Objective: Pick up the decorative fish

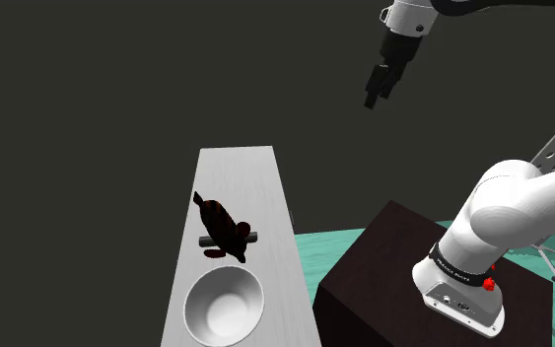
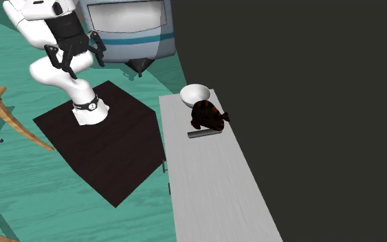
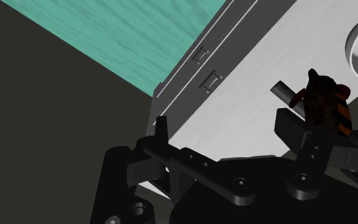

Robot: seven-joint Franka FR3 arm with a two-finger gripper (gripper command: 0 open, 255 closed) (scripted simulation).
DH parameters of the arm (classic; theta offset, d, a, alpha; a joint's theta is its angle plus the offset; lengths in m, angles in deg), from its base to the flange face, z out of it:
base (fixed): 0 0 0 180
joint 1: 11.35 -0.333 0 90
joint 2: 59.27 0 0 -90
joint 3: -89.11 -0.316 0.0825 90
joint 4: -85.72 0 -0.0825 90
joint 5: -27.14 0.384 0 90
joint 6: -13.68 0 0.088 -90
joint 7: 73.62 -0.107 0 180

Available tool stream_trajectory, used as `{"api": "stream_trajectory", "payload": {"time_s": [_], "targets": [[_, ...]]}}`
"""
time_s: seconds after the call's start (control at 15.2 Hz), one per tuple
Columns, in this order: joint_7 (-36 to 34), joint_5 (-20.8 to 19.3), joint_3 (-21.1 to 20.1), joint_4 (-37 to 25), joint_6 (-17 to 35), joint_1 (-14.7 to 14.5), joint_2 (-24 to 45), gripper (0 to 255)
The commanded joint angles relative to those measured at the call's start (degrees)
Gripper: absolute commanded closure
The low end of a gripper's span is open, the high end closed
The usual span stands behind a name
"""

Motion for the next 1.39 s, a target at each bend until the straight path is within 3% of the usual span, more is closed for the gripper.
{"api": "stream_trajectory", "payload": {"time_s": [0.0,0.73,1.32], "targets": [[0.0,0.0,0.0,0.0,0.0,0.0,0.0,0],[-9.6,3.9,-8.8,-0.6,14.3,-3.1,16.1,0],[-18.0,2.7,-15.3,-7.6,23.4,-4.6,33.3,0]]}}
